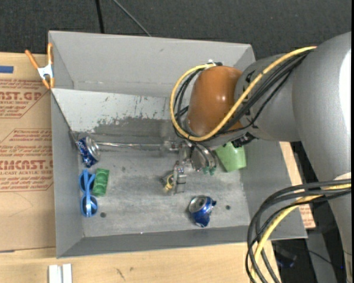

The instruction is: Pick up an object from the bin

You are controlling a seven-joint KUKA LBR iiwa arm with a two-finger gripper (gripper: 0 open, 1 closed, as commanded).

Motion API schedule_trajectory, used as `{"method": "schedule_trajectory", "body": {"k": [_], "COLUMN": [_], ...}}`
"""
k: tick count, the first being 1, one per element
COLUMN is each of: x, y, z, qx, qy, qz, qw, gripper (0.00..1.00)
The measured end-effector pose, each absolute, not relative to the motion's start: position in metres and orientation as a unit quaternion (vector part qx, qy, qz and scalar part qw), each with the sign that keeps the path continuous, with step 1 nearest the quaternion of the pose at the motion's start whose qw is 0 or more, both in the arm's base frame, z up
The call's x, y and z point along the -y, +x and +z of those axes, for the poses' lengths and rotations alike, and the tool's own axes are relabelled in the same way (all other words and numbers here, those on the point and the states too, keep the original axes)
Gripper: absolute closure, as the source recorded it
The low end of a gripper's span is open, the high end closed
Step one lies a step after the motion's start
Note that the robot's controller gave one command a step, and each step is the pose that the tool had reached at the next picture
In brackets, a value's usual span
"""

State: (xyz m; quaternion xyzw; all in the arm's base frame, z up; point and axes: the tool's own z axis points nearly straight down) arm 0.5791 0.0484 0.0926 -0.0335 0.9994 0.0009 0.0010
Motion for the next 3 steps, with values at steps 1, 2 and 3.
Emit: {"method": "schedule_trajectory", "body": {"k": [1, 2, 3], "x": [-0.048, -0.048, -0.047], "y": [0.579, 0.579, 0.577], "z": [0.093, 0.093, 0.07], "qx": [-0.999, -0.999, -0.938], "qy": [-0.034, -0.033, -0.346], "qz": [0.001, 0.001, 0.0], "qw": [0.001, 0.001, 0.002], "gripper": [1.0, 0.0, 0.0]}}
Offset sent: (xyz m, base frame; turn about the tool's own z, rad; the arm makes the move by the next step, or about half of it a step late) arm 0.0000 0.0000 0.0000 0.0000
